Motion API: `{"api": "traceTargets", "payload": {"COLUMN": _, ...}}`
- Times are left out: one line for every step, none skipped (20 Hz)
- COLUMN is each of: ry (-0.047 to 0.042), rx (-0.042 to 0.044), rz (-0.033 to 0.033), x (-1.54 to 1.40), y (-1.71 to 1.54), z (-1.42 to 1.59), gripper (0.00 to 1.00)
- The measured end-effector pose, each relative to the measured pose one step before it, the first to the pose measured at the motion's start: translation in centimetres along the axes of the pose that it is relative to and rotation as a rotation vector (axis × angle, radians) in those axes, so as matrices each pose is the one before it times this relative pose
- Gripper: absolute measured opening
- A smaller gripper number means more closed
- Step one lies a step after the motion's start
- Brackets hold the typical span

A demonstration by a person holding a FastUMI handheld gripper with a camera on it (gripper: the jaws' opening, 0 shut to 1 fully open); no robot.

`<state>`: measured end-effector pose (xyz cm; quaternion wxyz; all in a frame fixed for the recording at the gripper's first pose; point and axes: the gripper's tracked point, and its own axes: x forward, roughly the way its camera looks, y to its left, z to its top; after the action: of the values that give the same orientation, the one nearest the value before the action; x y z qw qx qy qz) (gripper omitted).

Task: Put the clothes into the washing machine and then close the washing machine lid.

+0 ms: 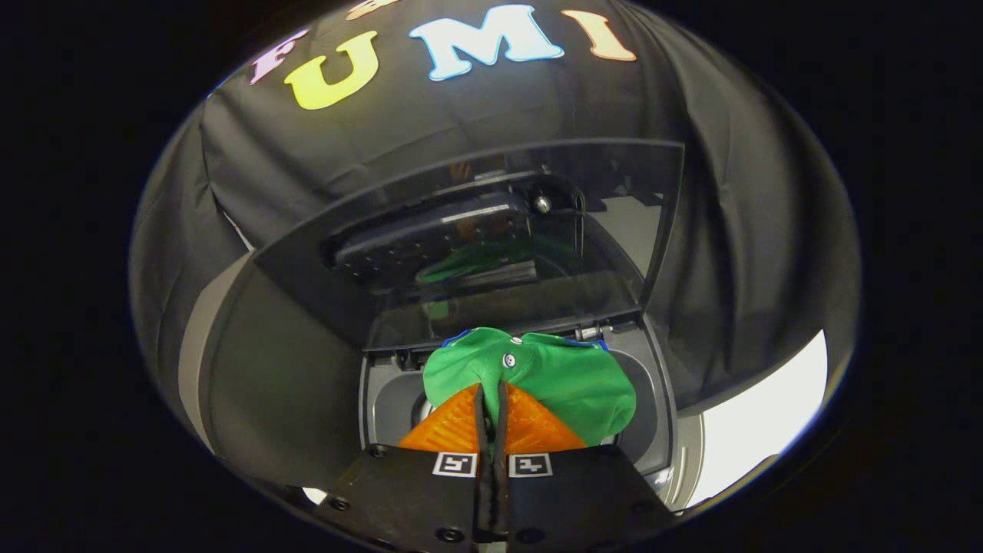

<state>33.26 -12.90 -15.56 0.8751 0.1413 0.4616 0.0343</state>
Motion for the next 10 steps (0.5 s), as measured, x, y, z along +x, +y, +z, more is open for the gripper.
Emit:
{"api": "traceTargets", "payload": {"ry": 0.00385, "rx": 0.00044, "rz": -0.00522, "x": 0.458, "y": -0.162, "z": -0.329, "gripper": 0.01}}
{"api": "traceTargets", "payload": {"ry": 0.00879, "rx": 0.00047, "rz": -0.00279, "x": 0.471, "y": -0.114, "z": -0.288, "gripper": 0.01}}
{"api": "traceTargets", "payload": {"ry": 0.00677, "rx": 0.00384, "rz": 0.00043, "x": 0.424, "y": -0.023, "z": -0.409, "gripper": 0.01}}
{"api": "traceTargets", "payload": {"ry": 0.00581, "rx": 0.00121, "rz": -0.00305, "x": 0.477, "y": -0.064, "z": -0.321, "gripper": 0.01}}
{"api": "traceTargets", "payload": {"ry": 0.0075, "rx": -0.00297, "rz": -0.00466, "x": 0.566, "y": -0.066, "z": -0.393, "gripper": 0.01}}
{"api": "traceTargets", "payload": {"ry": 0.00717, "rx": -0.00114, "rz": -0.0023, "x": 0.47, "y": -0.018, "z": -0.29, "gripper": 0.01}}
{"api": "traceTargets", "payload": {"ry": 0.00628, "rx": 0.00157, "rz": -0.0009, "x": 0.59, "y": -0.102, "z": -0.583, "gripper": 0.01}}
{"api": "traceTargets", "payload": {"ry": 0.00201, "rx": 0.00385, "rz": -0.0042, "x": 0.541, "y": -0.023, "z": -0.317, "gripper": 0.01}}
{"api": "traceTargets", "payload": {"ry": 0.00574, "rx": 0.00311, "rz": -0.00344, "x": 0.494, "y": 0.058, "z": -0.373, "gripper": 0.01}}
{"api": "traceTargets", "payload": {"ry": 0.00498, "rx": 0.00261, "rz": -0.00087, "x": 0.486, "y": 0.042, "z": -0.168, "gripper": 0.01}}
